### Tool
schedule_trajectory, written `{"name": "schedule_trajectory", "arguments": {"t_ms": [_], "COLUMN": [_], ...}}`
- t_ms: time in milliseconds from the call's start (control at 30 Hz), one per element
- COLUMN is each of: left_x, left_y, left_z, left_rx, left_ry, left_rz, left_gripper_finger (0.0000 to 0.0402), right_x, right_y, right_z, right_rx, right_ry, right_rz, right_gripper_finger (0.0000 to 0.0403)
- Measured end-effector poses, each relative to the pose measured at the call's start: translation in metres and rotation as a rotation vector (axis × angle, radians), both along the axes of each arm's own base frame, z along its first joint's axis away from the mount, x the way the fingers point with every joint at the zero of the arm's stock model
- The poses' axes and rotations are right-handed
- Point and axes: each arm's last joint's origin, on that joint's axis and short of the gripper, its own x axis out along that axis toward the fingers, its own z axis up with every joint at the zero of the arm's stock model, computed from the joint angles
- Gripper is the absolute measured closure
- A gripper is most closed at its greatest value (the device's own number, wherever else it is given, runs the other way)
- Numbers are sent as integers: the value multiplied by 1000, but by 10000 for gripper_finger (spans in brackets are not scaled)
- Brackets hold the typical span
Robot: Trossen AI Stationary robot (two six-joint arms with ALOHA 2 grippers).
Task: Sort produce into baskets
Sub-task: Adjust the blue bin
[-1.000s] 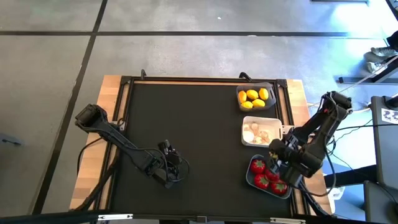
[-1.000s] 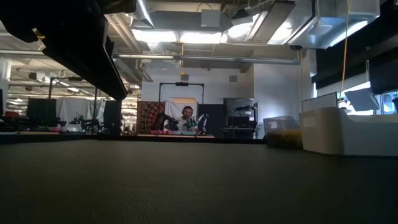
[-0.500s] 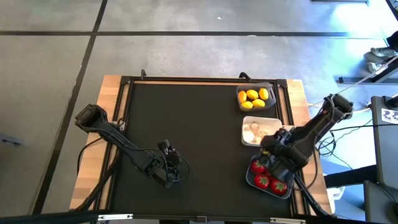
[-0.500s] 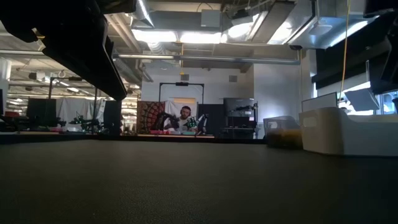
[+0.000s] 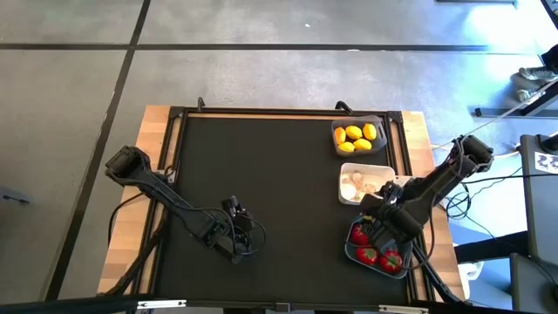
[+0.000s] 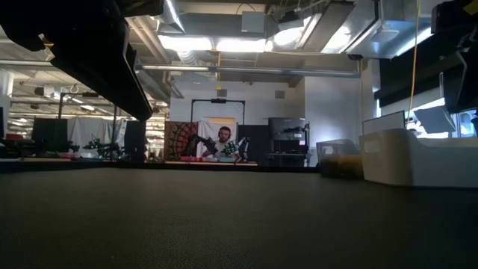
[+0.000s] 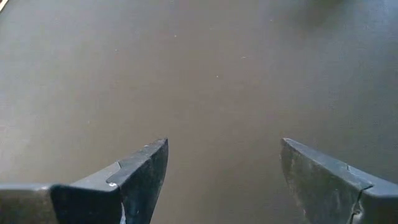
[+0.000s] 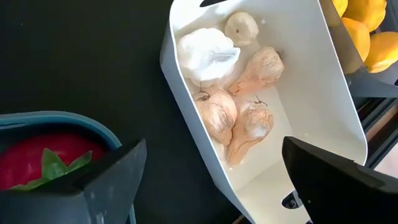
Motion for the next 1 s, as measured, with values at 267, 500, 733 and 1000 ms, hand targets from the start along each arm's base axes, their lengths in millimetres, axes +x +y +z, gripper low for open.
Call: {"name": "schedule_trajectory", "arguments": {"t_ms": [267,500,733,1000], "left_x": [0,0,0,0], "left_y": [0,0,0,0], "left_z": [0,0,0,0], "left_rx": [1,1,2,2], "left_ry": [1,2,2,2], "left_rz": [0,0,0,0], "left_gripper_finger": [100,100,100,100], "right_x": [1,3,3,3], "right_y": [3,5,5,3], "right_z": [-1,-1,-2,-1], "right_rx": [31,53,60,0], "right_ry": [18,32,41,-3], "right_rz": [44,99,110,96], "right_gripper_finger": [29,29,29,29]}}
